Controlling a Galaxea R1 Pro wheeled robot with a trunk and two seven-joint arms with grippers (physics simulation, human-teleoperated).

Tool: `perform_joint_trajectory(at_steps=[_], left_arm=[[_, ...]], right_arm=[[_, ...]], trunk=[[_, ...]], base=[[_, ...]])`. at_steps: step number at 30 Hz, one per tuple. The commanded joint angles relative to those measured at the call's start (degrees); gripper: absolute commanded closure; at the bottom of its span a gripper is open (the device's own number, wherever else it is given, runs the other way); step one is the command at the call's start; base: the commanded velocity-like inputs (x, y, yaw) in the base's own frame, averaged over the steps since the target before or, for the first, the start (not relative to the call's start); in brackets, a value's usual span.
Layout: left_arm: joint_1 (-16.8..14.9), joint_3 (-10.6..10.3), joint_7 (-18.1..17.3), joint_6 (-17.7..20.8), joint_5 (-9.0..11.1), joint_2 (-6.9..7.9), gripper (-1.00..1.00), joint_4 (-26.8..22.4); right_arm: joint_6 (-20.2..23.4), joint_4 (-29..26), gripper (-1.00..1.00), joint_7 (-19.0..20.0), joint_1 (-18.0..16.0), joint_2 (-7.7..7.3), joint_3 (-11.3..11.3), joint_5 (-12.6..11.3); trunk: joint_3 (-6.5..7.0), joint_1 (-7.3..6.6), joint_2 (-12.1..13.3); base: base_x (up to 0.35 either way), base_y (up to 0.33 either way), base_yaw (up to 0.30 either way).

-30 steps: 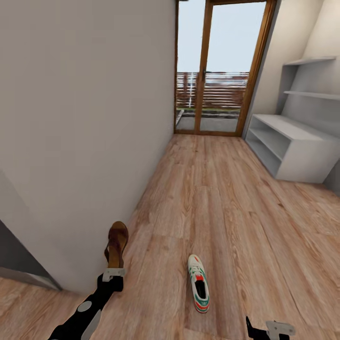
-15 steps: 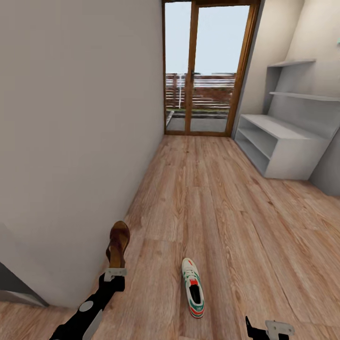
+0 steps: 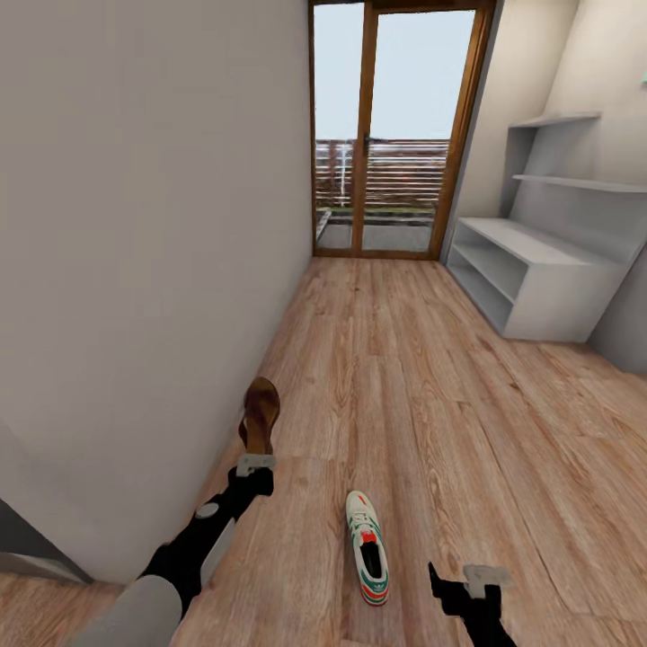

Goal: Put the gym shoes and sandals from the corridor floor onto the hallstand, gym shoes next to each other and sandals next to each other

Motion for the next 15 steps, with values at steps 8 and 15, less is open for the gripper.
perform_joint_trajectory(at_steps=[8, 15], left_arm=[[-5.2, -0.1, 0.0, 4.8, 0.4, -0.95, 1.0, -0.8], [-6.5, -6.3, 0.4, 6.8, 0.3, -2.33, 1.0, -2.3]], right_arm=[[21.5, -4.4, -1.0, -0.3, -8.5, 4.88, 1.4, -0.1], [24.1, -4.3, -1.0, 0.0, -9.8, 7.91, 1.6, 0.0]], trunk=[[-0.06, -0.01, 0.0], [-0.06, -0.01, 0.0]], base=[[0.0, 0.0, 0.0], [0.0, 0.0, 0.0]])
